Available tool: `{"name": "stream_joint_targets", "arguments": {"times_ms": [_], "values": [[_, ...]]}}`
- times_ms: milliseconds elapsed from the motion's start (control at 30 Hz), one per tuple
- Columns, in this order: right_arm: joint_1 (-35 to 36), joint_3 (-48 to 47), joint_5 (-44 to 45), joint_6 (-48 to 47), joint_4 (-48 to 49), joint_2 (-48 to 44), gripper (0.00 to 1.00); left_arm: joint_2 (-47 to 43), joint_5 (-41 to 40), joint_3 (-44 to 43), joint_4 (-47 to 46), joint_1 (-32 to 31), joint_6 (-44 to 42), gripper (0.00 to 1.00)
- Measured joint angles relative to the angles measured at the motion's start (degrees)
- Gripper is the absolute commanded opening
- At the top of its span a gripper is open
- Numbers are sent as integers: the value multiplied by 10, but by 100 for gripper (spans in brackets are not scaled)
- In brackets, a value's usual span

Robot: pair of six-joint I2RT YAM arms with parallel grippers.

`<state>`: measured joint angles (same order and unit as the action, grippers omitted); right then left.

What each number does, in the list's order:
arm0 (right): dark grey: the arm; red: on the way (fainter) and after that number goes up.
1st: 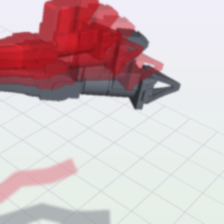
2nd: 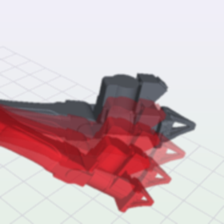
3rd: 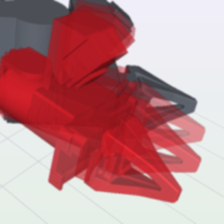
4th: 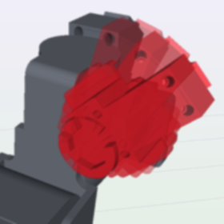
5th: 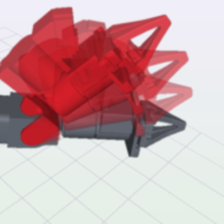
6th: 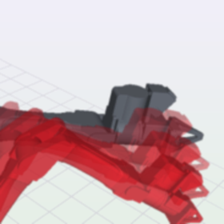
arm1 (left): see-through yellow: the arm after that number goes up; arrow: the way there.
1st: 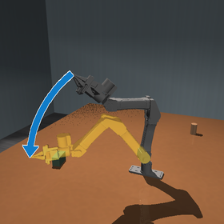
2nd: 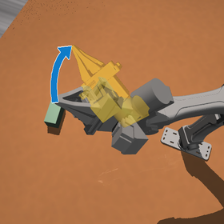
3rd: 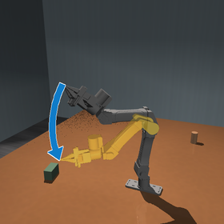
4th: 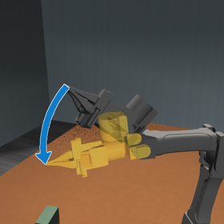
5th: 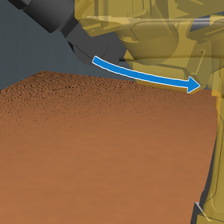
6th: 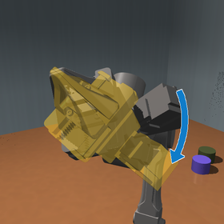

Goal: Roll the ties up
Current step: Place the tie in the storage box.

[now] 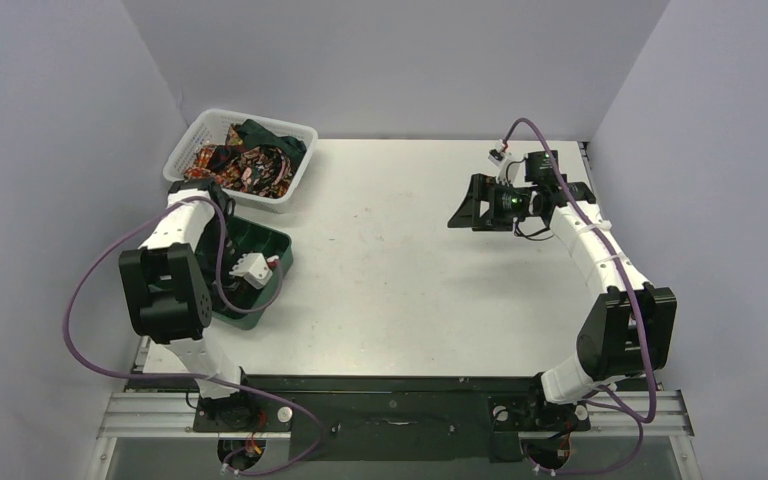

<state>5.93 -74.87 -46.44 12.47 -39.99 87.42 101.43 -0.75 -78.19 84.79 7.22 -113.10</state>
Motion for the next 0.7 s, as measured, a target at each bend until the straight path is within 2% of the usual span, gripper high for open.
{"name": "stream_joint_targets", "arguments": {"times_ms": [233, 700], "values": [[-3, 2, 0, 0, -2, 0, 78, 23, -9, -34, 10, 1, 16, 0], [-3, 3, -1, -1, -5, 0, 77, 43, -31, -35, 6, -3, 65, 2]]}}
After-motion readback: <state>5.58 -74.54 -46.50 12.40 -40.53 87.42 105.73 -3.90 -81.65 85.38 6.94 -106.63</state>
